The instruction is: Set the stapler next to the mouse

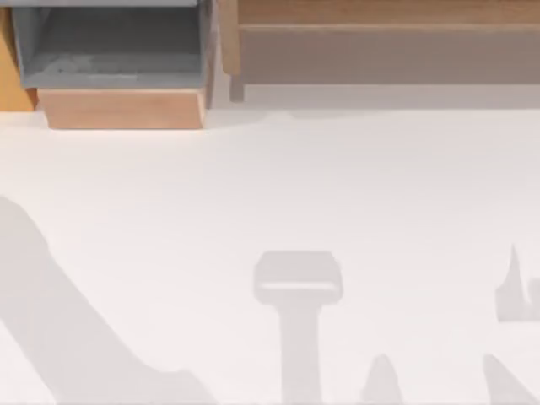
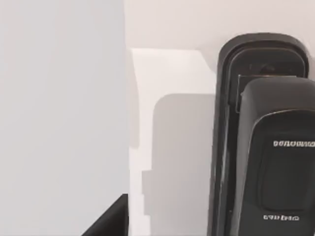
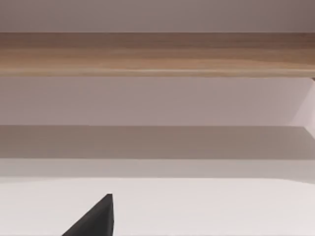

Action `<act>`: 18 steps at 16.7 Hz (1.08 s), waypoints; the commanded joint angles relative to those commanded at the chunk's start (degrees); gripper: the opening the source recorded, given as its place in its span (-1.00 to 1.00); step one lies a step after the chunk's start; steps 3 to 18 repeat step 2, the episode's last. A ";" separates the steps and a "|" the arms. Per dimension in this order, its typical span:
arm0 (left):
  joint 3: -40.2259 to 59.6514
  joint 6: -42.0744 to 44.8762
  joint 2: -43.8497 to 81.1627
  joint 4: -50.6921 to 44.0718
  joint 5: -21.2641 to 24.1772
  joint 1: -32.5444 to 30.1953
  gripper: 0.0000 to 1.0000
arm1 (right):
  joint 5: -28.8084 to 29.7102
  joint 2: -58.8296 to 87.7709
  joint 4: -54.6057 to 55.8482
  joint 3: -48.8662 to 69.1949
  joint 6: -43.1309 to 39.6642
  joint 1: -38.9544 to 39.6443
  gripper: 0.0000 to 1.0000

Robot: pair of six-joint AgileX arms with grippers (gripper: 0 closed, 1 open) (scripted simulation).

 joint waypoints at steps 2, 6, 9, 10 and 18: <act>0.00 0.00 0.00 0.00 0.00 0.00 1.00 | 0.00 0.00 0.00 0.00 0.00 0.00 1.00; 0.00 0.00 0.00 0.00 0.00 0.00 1.00 | 0.00 0.00 0.00 0.00 0.00 0.00 1.00; 0.00 0.00 0.00 0.00 0.00 0.00 1.00 | 0.00 0.00 0.00 0.00 0.00 0.00 1.00; 0.00 0.00 0.00 0.00 0.00 0.00 1.00 | 0.00 0.00 0.00 0.00 0.00 0.00 1.00; 0.00 0.00 0.00 0.00 0.00 0.00 1.00 | 0.00 0.00 0.00 0.00 0.00 0.00 1.00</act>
